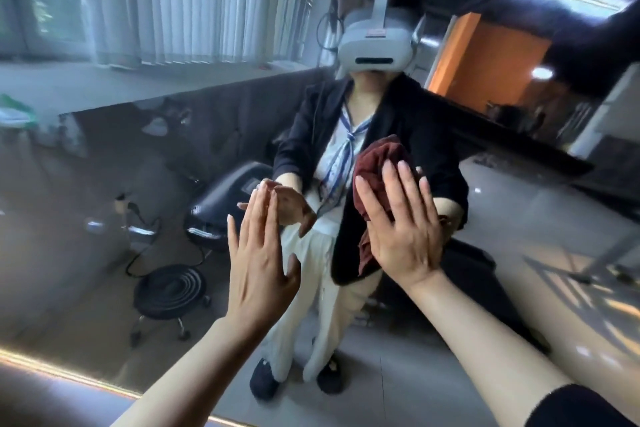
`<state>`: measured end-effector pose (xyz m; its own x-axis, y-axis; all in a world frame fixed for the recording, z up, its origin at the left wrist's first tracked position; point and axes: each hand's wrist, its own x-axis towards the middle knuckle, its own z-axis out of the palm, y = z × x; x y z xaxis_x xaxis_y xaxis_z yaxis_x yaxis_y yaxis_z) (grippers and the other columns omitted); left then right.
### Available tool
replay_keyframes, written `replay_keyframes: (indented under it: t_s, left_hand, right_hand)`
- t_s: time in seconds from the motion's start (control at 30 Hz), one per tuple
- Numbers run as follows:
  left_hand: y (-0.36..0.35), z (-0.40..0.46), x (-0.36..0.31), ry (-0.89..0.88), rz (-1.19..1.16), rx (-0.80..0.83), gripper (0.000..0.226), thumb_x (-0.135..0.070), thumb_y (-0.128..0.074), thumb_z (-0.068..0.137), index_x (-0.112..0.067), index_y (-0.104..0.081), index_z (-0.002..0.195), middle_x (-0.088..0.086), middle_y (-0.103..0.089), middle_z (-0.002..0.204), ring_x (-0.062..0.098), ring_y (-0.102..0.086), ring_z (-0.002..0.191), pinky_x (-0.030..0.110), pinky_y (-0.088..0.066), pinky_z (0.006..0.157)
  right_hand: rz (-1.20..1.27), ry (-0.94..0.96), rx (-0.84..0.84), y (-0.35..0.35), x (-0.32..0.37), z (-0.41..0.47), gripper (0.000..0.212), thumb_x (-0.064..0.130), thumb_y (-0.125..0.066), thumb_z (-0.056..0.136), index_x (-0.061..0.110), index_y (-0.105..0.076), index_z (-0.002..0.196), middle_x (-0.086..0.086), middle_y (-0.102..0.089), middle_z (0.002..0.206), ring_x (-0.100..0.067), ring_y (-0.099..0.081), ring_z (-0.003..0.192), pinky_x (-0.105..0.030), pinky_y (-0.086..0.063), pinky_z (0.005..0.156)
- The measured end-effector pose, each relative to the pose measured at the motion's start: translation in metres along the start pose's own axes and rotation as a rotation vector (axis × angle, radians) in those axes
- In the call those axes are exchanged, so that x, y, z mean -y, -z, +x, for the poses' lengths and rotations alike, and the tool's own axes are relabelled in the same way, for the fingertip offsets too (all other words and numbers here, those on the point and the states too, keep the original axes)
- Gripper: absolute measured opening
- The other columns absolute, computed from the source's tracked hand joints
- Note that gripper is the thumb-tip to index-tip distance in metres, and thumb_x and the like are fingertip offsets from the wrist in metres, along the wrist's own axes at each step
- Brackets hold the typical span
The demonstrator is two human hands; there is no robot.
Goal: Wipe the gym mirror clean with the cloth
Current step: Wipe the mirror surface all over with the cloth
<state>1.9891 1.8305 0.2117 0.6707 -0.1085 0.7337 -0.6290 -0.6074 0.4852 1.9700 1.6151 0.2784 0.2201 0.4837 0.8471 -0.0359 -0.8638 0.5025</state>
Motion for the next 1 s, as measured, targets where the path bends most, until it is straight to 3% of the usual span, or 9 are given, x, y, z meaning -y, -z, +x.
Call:
replay_keyframes:
  t_s: [0.2,0.37,0.43,0.5,0.57,0.63,0.8,0.87,1.0]
  left_hand:
    - [0.003,0.019,-0.002,-0.303,0.040,-0.003,0.081,-0.018,-0.058,0.082,-0.003,-0.027,0.155,0.015,-0.022,0.164,0.022,-0.009,0.154,0.057,-0.010,0.122]
    - [0.008,0.054,-0.010,-0.477,0.081,-0.038,0.072,-0.011,-0.059,0.083,0.004,-0.036,0.150,0.018,-0.028,0.161,0.031,-0.020,0.152,0.059,-0.011,0.122]
    - [0.006,0.067,-0.018,-0.518,0.078,-0.056,0.073,-0.008,-0.060,0.082,0.003,-0.036,0.150,0.018,-0.029,0.160,0.031,-0.021,0.152,0.058,-0.010,0.122]
    - [0.003,0.075,-0.027,-0.548,0.080,-0.088,0.078,-0.004,-0.068,0.078,0.004,-0.037,0.150,0.018,-0.030,0.160,0.031,-0.022,0.151,0.061,-0.012,0.121]
    - [0.002,0.077,-0.032,-0.575,0.097,-0.090,0.086,-0.002,-0.074,0.073,0.003,-0.036,0.150,0.017,-0.029,0.160,0.030,-0.022,0.151,0.061,-0.011,0.121]
    - [0.009,0.080,-0.029,-0.591,0.126,-0.099,0.083,-0.005,-0.075,0.076,0.001,-0.037,0.150,0.015,-0.029,0.161,0.029,-0.021,0.152,0.057,-0.006,0.123]
    - [0.043,0.096,-0.006,-0.495,0.252,-0.115,0.064,-0.040,-0.037,0.101,-0.004,-0.033,0.154,0.014,-0.026,0.162,0.028,-0.018,0.152,0.056,-0.002,0.122]
    - [0.052,0.107,0.001,-0.417,0.283,-0.126,0.072,-0.050,-0.036,0.100,-0.007,-0.025,0.157,0.012,-0.019,0.165,0.025,-0.011,0.154,0.057,-0.001,0.122]
    - [0.068,0.123,0.010,-0.295,0.331,-0.148,0.083,-0.048,-0.040,0.092,-0.010,-0.010,0.160,0.008,-0.005,0.167,0.022,-0.003,0.154,0.054,0.005,0.122]
  right_hand:
    - [0.014,0.392,0.223,-0.001,0.013,-0.058,0.048,0.012,-0.035,0.104,0.024,-0.047,0.148,-0.010,-0.041,0.151,-0.027,-0.042,0.140,-0.049,-0.022,0.123]
    - [-0.063,-0.308,-0.078,0.013,-0.024,0.018,0.050,0.018,-0.047,0.102,0.016,-0.040,0.152,-0.022,-0.041,0.152,-0.036,-0.028,0.147,-0.048,-0.020,0.123]
    - [-0.041,-0.412,-0.103,0.008,-0.013,0.030,0.051,0.014,-0.052,0.101,0.015,-0.041,0.150,-0.025,-0.039,0.152,-0.038,-0.028,0.146,-0.048,-0.020,0.123]
    - [-0.040,-0.226,-0.049,0.001,0.005,0.014,0.058,0.010,-0.057,0.098,0.020,-0.039,0.151,-0.019,-0.037,0.153,-0.033,-0.029,0.146,-0.044,-0.021,0.123]
    - [-0.037,0.034,0.079,0.003,0.008,-0.025,0.052,0.011,-0.044,0.102,0.026,-0.039,0.152,-0.013,-0.037,0.153,-0.028,-0.031,0.146,-0.041,-0.022,0.124]
    - [-0.068,0.109,0.171,0.015,-0.011,-0.056,0.054,0.011,-0.037,0.102,0.026,-0.035,0.154,-0.010,-0.036,0.155,-0.027,-0.027,0.149,-0.041,-0.022,0.124]
    - [-0.042,-0.605,-0.170,0.027,-0.054,0.002,0.044,0.018,-0.040,0.107,0.006,-0.041,0.149,-0.031,-0.034,0.153,-0.046,-0.029,0.144,-0.051,-0.022,0.122]
    - [0.004,-0.728,-0.260,0.015,-0.041,0.054,0.044,0.016,-0.044,0.105,0.003,-0.046,0.147,-0.034,-0.036,0.151,-0.049,-0.032,0.143,-0.055,-0.026,0.120]
    - [0.064,-0.260,-0.112,-0.007,0.017,0.079,0.045,0.006,-0.042,0.103,0.014,-0.050,0.147,-0.025,-0.043,0.151,-0.040,-0.039,0.143,-0.048,-0.028,0.121]
